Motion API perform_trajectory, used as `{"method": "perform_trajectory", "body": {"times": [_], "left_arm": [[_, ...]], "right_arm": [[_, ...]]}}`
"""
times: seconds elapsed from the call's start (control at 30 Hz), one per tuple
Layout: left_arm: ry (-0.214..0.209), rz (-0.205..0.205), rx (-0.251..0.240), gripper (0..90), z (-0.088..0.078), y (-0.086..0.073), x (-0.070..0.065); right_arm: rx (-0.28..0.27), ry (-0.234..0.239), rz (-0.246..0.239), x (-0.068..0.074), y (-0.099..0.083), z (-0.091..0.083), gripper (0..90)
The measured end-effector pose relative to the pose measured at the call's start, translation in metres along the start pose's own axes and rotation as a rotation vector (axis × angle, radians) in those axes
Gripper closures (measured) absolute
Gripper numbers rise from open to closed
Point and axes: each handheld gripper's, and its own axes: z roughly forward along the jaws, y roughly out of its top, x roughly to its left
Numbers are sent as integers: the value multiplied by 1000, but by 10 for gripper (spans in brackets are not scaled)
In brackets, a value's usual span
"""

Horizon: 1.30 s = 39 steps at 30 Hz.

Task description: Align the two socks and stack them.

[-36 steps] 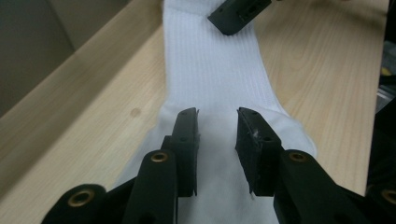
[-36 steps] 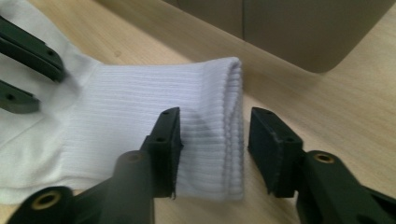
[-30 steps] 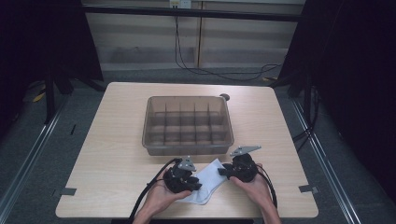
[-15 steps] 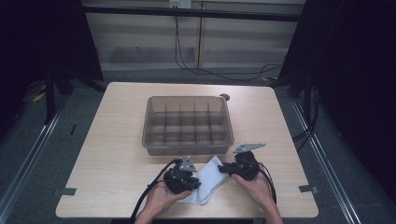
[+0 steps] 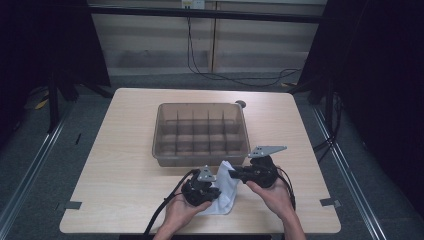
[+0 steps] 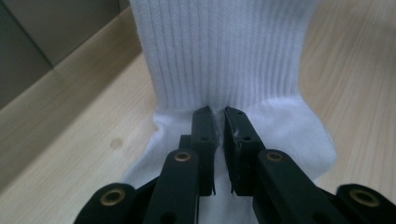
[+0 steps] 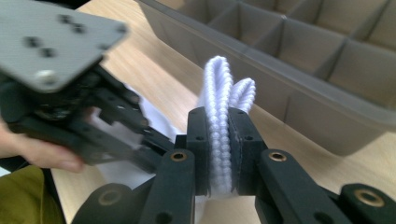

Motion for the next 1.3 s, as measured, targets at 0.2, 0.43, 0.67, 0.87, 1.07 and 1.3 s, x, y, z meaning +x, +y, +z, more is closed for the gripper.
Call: {"method": "perform_trajectory", "body": {"times": [0.2, 0.43, 0.67, 0.87, 1.07, 1.3], "left_arm": [[-6, -31, -9, 795, 7, 7, -4], [-15, 30, -11, 723, -23, 8, 0], [33, 22, -14, 813, -61, -4, 16], [54, -25, -8, 847, -77, -27, 34], [64, -32, 18, 846, -78, -39, 38], [67, -31, 39, 875, -61, -42, 36]], "right_arm": [[-10, -11, 12, -5, -1, -5, 805], [-7, -25, 40, -18, -10, -10, 805], [-18, -40, 66, -28, -14, -17, 805], [-17, -63, 84, -36, -18, -23, 805], [-16, -81, 98, -43, -19, -28, 805], [-16, -82, 74, -35, -13, -31, 805]]}}
